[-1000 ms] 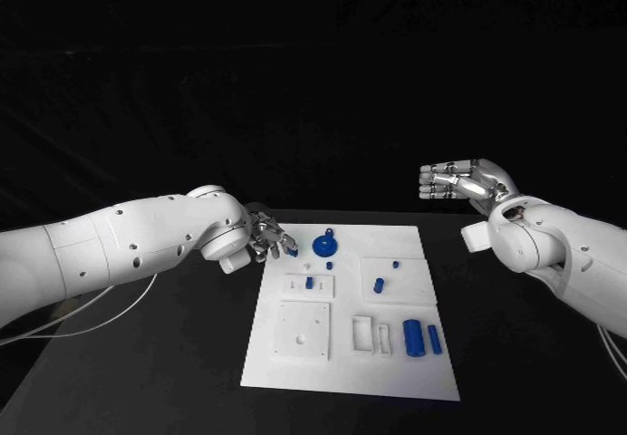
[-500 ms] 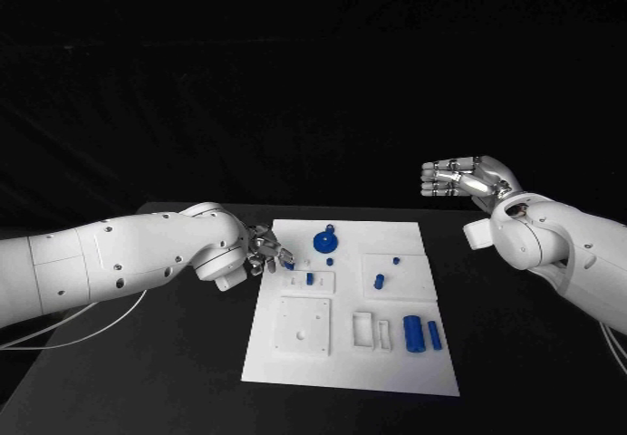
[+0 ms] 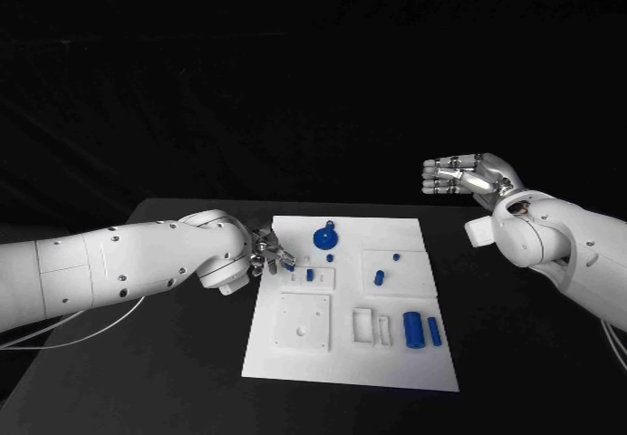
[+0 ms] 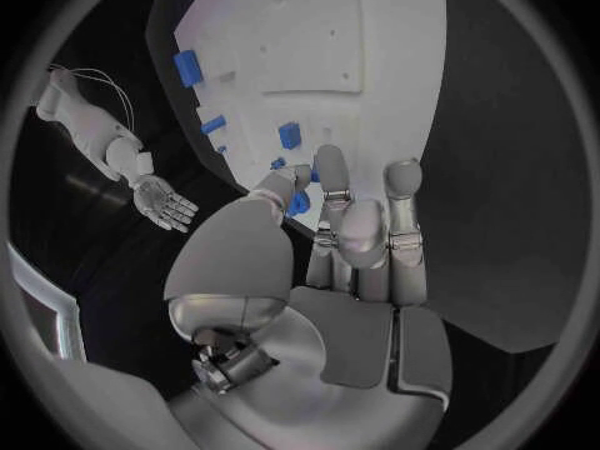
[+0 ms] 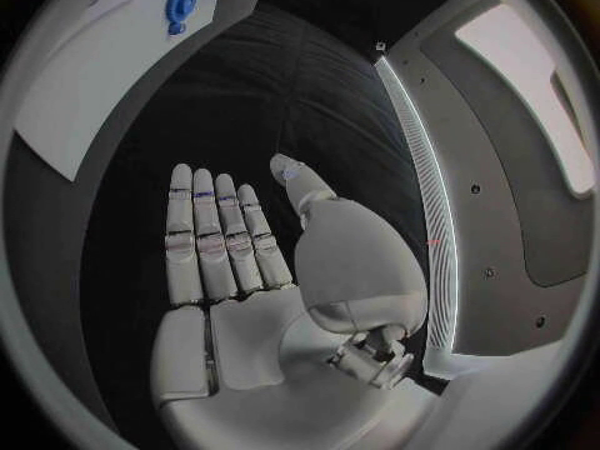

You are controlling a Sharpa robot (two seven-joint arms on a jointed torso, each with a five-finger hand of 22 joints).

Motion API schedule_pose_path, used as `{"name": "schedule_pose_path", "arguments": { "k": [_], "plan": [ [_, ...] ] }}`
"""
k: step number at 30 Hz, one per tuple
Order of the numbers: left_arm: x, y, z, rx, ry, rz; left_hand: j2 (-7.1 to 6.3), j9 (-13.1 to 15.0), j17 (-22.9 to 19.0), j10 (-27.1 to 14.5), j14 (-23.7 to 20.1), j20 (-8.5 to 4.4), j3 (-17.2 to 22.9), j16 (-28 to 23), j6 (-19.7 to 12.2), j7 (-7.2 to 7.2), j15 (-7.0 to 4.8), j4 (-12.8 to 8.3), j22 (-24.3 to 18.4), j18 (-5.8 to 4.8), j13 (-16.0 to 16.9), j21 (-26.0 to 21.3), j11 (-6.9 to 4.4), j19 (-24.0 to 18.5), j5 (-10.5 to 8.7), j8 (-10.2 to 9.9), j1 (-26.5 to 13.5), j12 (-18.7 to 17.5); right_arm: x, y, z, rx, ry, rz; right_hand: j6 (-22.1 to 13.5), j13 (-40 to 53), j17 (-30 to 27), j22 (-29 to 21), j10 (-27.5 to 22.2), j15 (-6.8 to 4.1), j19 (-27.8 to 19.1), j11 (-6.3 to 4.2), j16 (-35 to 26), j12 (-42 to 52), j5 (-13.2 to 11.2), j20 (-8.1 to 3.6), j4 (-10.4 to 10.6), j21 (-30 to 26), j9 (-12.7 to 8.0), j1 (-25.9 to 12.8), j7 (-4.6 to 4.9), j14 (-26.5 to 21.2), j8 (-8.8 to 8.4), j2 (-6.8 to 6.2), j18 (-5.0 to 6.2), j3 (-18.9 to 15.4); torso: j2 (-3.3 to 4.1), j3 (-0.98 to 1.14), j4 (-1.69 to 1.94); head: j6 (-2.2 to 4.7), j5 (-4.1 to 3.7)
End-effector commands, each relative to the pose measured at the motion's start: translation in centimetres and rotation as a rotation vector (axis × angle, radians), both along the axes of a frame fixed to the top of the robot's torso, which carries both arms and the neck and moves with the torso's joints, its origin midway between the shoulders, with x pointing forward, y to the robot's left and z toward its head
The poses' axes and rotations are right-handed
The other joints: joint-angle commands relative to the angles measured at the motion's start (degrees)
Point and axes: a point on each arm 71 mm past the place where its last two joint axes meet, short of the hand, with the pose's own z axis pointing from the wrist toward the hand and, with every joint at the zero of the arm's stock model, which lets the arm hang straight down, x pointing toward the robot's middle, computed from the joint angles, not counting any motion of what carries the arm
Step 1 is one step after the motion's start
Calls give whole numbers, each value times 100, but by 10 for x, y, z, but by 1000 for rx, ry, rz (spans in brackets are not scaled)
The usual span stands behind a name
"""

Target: Assemble the parts on the task board

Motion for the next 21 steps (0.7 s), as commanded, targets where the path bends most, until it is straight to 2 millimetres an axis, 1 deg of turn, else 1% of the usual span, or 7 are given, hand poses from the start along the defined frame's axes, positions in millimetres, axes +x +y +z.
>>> {"name": "schedule_pose_path", "arguments": {
  "k": [1,3,4,9,10,16,21],
  "plan": [
    [0,-3,1,17,-41,-8,9,668,9,292,10,-1,541,31,340,-297,-9,-533,106,77,-9,37,-31,27,36,19,56,23,-1,2,0,-6,-5,19,4,-9,-8,-7,-28,-6,-4,20,-33,-13,27,-11,24,-2,3,2,18,-32,-4,22,90,10,0,-1,3,-21,3],
    [-1,-4,0,18,-39,-12,9,668,9,292,10,-1,541,31,340,-297,-9,-533,106,77,-9,37,-31,27,36,19,56,23,-1,3,0,-6,-5,20,4,-9,-8,-7,-28,-6,-4,20,-33,-13,27,-11,24,-2,3,2,18,-32,-4,22,90,10,1,-3,1,-8,-7],
    [-1,-5,-1,19,-36,-14,9,668,9,292,10,-1,541,31,340,-297,-9,-533,106,77,-9,37,-31,27,36,19,56,23,-1,3,0,-6,-5,21,4,-9,-8,-7,-28,-6,-4,20,-33,-13,27,-11,24,-2,3,2,18,-32,-4,22,90,10,1,-3,1,-28,-2],
    [-4,-6,-6,22,-28,-20,11,660,-1,292,7,1,544,27,338,-296,-8,-536,104,81,-17,40,-30,24,34,18,58,22,-1,3,0,-6,-5,22,4,-9,-8,-7,-28,-6,-4,20,-33,-13,27,-11,24,-2,3,2,18,-32,-4,22,90,10,-2,-1,3,-23,1],
    [-4,-6,-6,22,-26,-21,11,660,-1,292,7,1,544,27,338,-296,-8,-536,104,81,-17,40,-30,24,34,18,58,22,-1,3,0,-6,-5,22,4,-9,-8,-7,-28,-6,-4,20,-33,-13,27,-11,24,-2,3,2,18,-32,-4,22,90,10,-1,-2,4,-40,-7],
    [-5,-7,-8,28,-22,-29,11,660,-1,292,7,1,544,27,338,-296,-8,-536,104,81,-17,40,-30,24,34,18,58,22,-1,3,0,-6,-5,24,4,-9,-8,-7,-28,-6,-4,20,-33,-13,27,-11,24,-2,3,2,18,-32,-4,22,90,10,-2,-2,1,-54,-13],
    [-6,-8,-10,31,-22,-30,11,660,-1,292,7,1,544,27,338,-296,-8,-536,104,81,-17,40,-30,24,34,18,58,22,-1,4,0,-6,-4,25,4,-9,-8,-7,-28,-6,-4,20,-33,-13,27,-11,24,-2,3,2,18,-32,-4,22,90,10,-2,2,-1,-46,3]
  ]
}}
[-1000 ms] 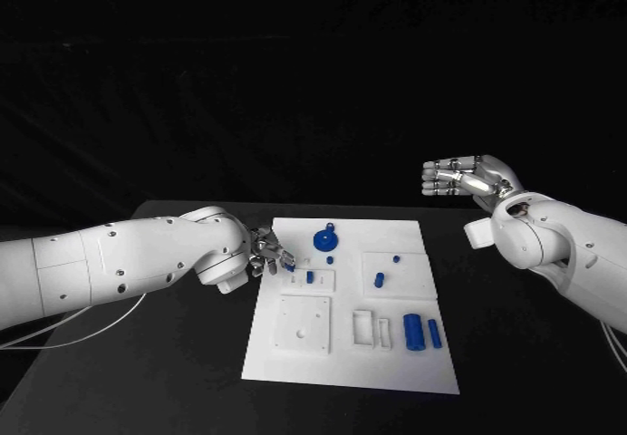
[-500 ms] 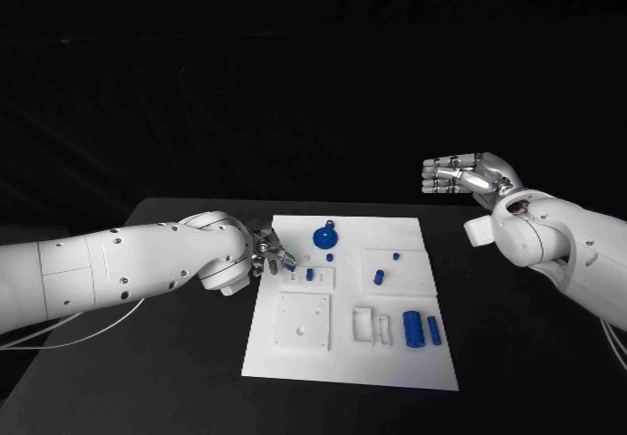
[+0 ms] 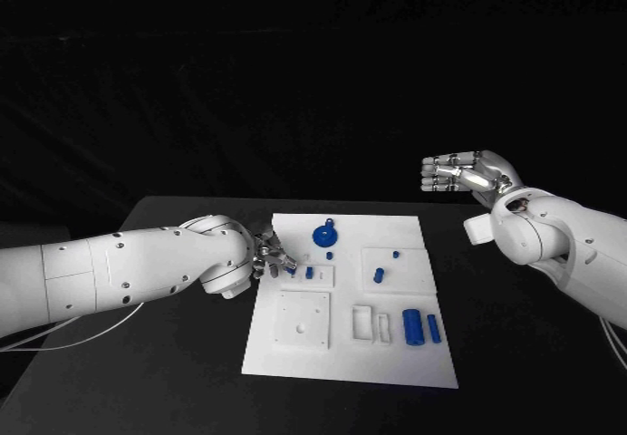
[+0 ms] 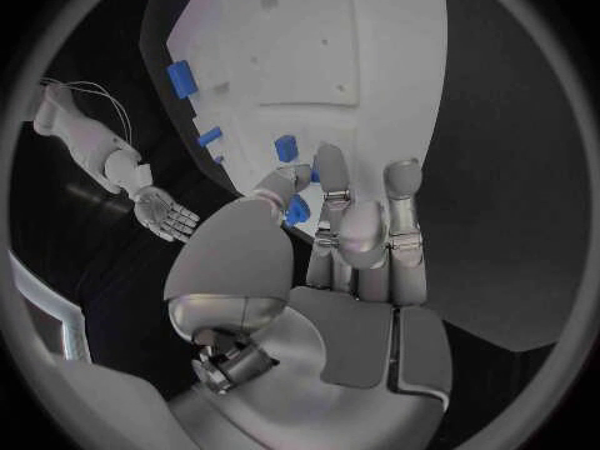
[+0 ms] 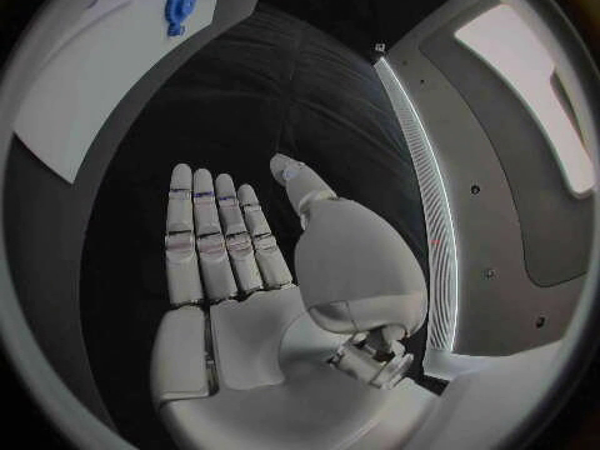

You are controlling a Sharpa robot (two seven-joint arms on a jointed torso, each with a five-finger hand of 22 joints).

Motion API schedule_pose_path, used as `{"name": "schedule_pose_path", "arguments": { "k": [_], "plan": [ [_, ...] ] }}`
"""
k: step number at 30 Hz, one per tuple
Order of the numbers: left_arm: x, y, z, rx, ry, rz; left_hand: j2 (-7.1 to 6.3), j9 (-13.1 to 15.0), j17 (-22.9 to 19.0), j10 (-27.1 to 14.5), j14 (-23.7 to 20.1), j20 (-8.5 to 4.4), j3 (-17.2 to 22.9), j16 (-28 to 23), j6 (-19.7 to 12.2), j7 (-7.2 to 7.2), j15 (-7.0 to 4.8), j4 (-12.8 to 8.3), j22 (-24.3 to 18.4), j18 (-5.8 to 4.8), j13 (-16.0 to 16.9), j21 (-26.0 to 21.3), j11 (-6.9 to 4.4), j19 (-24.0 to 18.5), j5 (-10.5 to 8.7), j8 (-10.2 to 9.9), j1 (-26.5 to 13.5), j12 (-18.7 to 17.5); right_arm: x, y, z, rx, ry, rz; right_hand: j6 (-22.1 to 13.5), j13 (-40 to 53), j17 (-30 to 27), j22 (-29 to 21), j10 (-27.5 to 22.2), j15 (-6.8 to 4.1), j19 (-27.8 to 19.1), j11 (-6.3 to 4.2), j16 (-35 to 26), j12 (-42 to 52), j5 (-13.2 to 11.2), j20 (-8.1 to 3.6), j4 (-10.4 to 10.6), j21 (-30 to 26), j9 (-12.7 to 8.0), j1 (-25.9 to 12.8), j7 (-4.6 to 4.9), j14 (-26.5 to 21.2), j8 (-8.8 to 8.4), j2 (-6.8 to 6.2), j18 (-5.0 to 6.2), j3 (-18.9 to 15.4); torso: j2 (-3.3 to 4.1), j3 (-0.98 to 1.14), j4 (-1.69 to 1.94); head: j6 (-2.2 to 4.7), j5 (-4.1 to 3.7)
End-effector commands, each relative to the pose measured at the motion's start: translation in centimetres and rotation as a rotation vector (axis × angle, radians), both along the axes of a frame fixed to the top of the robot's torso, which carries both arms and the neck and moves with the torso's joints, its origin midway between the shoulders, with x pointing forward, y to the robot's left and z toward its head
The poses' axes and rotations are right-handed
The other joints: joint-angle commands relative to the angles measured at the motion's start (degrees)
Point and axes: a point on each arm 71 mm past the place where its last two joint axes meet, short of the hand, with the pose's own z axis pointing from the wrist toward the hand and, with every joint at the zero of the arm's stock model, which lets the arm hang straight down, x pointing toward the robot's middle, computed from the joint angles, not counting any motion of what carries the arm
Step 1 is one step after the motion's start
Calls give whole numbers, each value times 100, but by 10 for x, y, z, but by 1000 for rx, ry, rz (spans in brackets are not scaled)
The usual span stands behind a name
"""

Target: Assemble the parts on the task board

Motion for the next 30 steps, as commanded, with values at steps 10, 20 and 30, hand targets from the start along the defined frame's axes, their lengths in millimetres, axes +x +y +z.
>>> {"name": "schedule_pose_path", "arguments": {
  "k": [10,20,30],
  "plan": [
    [-2,-1,-5,12,-2,-9,10,650,-5,284,-2,3,528,29,344,-291,-19,-525,101,85,-19,33,-39,20,33,24,50,27,-1,2,0,-4,-3,21,4,-9,-8,-7,-28,-6,-4,20,-34,-13,27,-11,24,-2,3,1,18,-32,-4,22,90,10,-2,3,-2,1,22],
    [-3,-1,-6,19,13,-15,10,650,-5,284,-2,3,528,29,344,-291,-19,-525,101,85,-19,33,-39,20,33,24,50,27,-1,2,0,-5,-2,22,4,-9,-8,-7,-28,-6,-4,20,-34,-13,27,-11,24,-2,3,1,18,-32,-4,22,90,10,-1,1,-1,-19,12],
    [-4,-1,-7,24,24,-20,9,659,-8,284,-2,6,530,30,351,-292,-16,-537,100,86,-35,34,-39,14,54,28,52,28,-1,2,0,-5,-2,22,12,-9,-8,-7,-23,-8,-1,20,-33,-15,16,-12,54,-2,3,14,19,-29,-4,7,92,54,-3,1,3,-23,-2]
  ]
}}
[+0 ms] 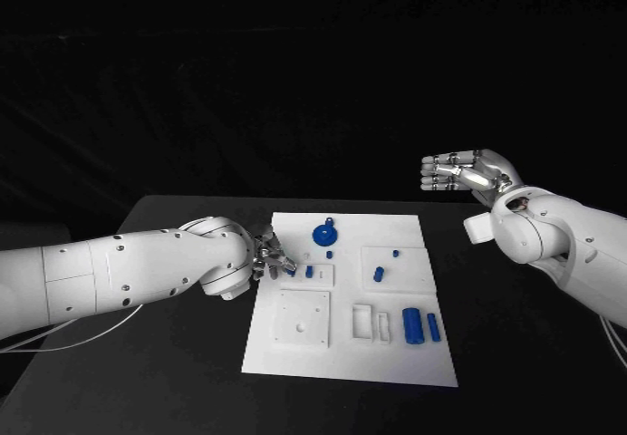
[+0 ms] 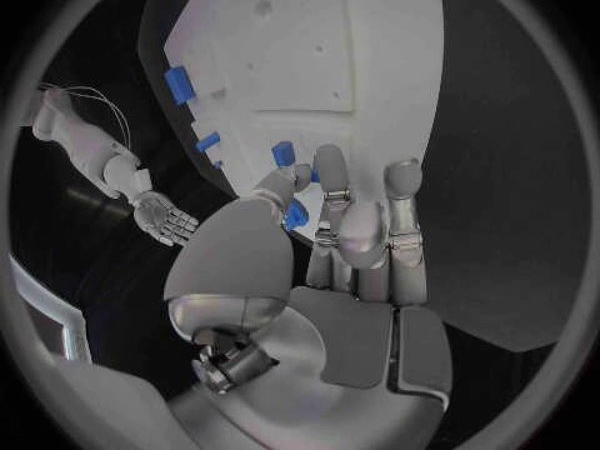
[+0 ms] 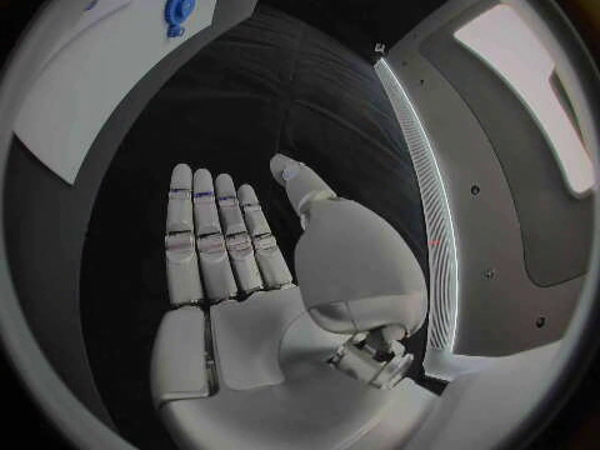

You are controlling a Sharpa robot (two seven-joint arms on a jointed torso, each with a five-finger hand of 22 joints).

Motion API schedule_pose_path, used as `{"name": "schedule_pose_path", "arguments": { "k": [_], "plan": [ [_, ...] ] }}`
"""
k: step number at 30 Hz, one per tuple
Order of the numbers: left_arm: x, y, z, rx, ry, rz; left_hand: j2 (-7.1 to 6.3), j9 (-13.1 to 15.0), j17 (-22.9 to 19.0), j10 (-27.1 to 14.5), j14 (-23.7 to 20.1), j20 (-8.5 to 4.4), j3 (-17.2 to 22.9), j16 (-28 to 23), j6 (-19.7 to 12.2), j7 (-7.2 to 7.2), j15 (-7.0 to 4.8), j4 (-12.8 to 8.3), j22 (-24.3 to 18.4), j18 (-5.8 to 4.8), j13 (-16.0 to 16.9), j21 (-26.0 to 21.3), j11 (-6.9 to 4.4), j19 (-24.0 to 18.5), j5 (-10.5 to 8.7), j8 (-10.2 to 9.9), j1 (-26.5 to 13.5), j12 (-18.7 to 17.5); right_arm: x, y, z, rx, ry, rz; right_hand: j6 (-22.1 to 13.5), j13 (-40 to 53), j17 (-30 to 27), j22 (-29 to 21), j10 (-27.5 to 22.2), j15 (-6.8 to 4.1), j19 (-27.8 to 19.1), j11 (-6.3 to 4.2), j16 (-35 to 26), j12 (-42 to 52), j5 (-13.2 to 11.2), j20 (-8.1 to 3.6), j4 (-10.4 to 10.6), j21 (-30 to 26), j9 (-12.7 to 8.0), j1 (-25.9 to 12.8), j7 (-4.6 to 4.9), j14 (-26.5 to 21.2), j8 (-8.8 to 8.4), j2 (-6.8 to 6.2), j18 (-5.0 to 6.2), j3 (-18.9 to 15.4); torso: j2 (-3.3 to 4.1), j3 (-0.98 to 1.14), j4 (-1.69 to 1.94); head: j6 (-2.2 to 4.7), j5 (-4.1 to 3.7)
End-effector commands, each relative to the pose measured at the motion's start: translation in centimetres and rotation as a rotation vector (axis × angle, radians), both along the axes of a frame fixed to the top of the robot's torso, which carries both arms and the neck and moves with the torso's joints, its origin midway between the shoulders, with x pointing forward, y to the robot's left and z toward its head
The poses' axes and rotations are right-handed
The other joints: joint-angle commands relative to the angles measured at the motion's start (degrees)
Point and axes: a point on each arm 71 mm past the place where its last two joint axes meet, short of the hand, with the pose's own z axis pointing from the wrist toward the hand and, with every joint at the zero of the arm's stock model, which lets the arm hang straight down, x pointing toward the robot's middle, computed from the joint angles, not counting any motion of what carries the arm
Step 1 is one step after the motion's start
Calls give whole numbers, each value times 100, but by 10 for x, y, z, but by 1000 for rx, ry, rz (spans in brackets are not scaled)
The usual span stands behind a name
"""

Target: Assemble the parts on the task board

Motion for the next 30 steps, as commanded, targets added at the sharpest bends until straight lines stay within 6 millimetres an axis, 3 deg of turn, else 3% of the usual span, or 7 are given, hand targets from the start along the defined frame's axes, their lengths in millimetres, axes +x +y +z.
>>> {"name": "schedule_pose_path", "arguments": {
  "k": [1,19,30],
  "plan": [
    [-2,-1,-3,14,20,-11,2,659,3,291,5,6,530,31,338,-303,-45,-536,100,86,-9,24,-33,14,40,24,45,28,-1,2,0,-3,-3,19,12,-9,-8,-7,-23,-8,-1,20,-33,-15,16,-12,13,-2,3,14,19,-29,-4,7,92,12,-1,-1,2,-1,1],
    [-3,0,-4,20,38,-17,1,687,16,291,8,7,541,45,351,-308,-44,-558,101,86,-12,31,-35,14,77,24,26,41,-1,1,0,-4,-1,20,16,-9,-8,-7,-22,-8,-3,20,-33,-16,13,-12,9,-2,4,19,20,-30,-3,6,92,30,2,3,-1,-68,1],
    [-3,0,-5,26,55,-21,9,711,13,292,6,8,541,45,358,-312,-44,-569,101,84,-16,34,-35,9,66,26,2,45,-1,2,-1,-4,0,23,16,-9,-8,-7,-22,-8,-3,20,-33,-16,13,-12,9,-2,4,19,20,-30,-3,6,92,30,1,4,-7,-48,9]
  ]
}}
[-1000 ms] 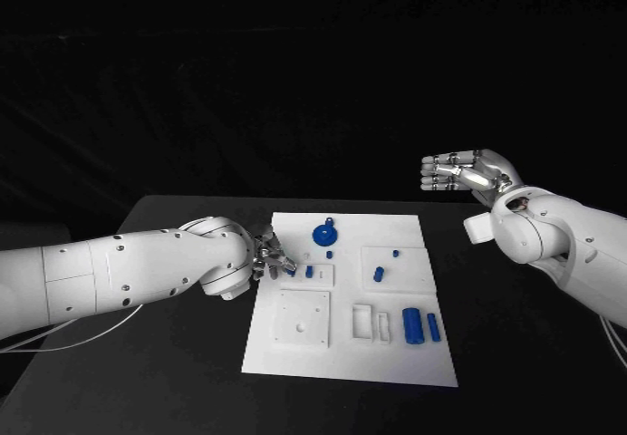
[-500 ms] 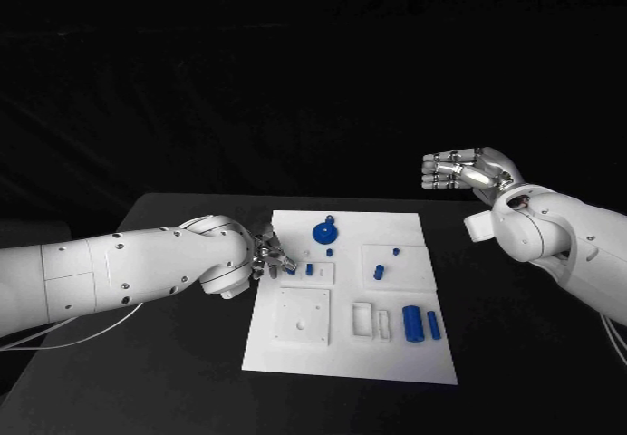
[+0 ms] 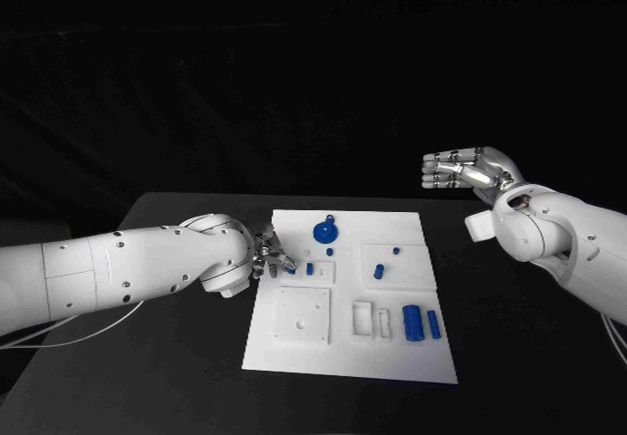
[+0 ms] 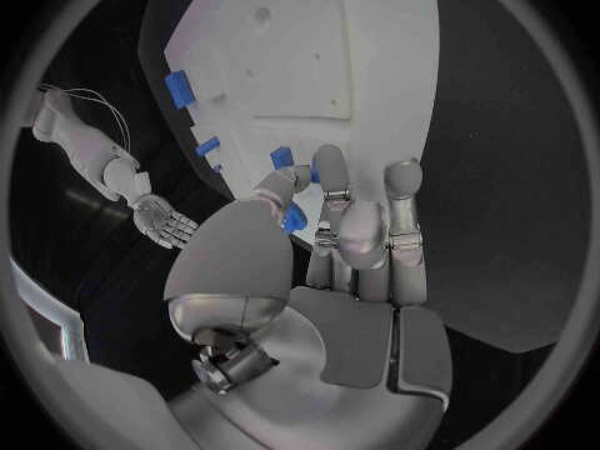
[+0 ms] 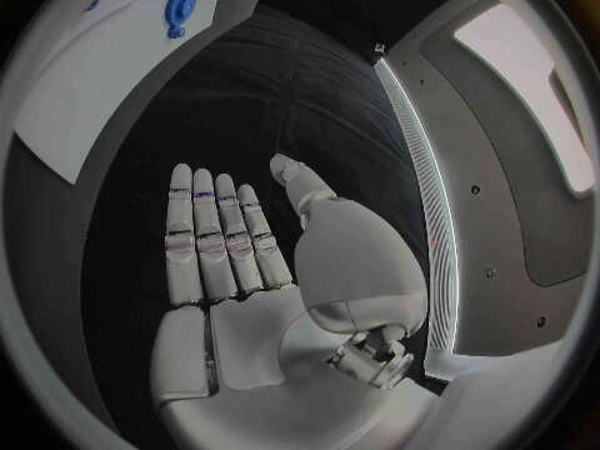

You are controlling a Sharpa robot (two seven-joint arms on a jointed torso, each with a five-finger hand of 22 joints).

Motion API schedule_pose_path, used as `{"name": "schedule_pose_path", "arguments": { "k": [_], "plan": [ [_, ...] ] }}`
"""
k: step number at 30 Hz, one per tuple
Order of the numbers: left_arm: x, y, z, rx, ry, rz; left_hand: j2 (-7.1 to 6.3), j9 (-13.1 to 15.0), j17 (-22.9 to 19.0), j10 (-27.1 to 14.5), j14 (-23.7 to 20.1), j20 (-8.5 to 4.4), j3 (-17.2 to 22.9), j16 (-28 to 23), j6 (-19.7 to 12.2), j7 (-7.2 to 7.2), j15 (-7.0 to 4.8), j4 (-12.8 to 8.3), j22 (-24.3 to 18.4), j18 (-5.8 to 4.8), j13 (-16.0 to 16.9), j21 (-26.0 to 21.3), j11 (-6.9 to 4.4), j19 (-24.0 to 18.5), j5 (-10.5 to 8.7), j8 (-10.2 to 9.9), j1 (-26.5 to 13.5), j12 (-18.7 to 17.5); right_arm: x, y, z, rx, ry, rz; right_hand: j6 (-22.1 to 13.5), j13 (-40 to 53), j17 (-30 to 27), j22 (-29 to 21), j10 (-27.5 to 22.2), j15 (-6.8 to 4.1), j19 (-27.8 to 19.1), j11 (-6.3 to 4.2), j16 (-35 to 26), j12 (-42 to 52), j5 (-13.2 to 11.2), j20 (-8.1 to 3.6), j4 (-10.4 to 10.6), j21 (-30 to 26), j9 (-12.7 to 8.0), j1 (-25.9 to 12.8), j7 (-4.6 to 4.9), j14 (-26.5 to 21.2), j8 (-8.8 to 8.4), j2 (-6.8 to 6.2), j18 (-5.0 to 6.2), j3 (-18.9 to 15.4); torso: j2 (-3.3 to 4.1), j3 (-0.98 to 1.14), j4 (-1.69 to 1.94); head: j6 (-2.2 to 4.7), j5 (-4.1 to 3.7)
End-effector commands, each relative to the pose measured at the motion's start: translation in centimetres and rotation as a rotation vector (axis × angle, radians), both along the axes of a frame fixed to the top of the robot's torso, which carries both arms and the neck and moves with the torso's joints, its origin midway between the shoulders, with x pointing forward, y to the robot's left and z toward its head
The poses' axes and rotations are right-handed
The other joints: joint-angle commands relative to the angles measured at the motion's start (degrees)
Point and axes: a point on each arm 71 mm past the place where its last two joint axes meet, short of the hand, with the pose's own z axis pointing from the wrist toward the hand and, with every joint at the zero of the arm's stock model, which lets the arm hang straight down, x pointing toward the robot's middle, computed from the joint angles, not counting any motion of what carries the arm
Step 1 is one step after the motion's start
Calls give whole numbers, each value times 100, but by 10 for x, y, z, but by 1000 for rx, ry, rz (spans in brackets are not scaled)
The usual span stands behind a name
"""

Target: Assemble the parts on the task board

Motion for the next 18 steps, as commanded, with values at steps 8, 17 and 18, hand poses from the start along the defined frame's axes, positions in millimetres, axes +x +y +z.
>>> {"name": "schedule_pose_path", "arguments": {
  "k": [8,17,18],
  "plan": [
    [-1,-3,-5,19,47,-19,14,779,47,284,7,9,516,56,385,-341,-56,-546,102,74,7,35,-48,7,-39,25,-13,53,-1,2,0,-3,-2,21,16,-9,-8,-7,-22,-8,-3,19,-33,-16,13,-12,10,-2,4,19,20,-30,-3,6,93,31,1,2,0,5,-23],
    [0,-6,-6,23,54,-28,8,873,58,284,5,8,514,68,399,-351,-57,-527,102,70,9,35,-51,6,-45,23,-11,62,-1,2,0,-3,-1,21,15,-9,-9,-7,-23,-8,-5,19,-34,-17,8,-11,10,-3,4,12,20,-32,-3,5,93,66,0,1,-2,6,-10],
    [0,-7,-6,23,55,-28,9,879,61,284,6,8,514,70,402,-351,-57,-525,101,69,9,35,-50,6,-48,23,-11,63,-1,2,0,-3,-1,21,15,-9,-9,-7,-23,-8,-5,19,-34,-17,8,-11,10,-3,4,12,20,-32,-3,5,93,66,0,1,-2,6,-10]
  ]
}}
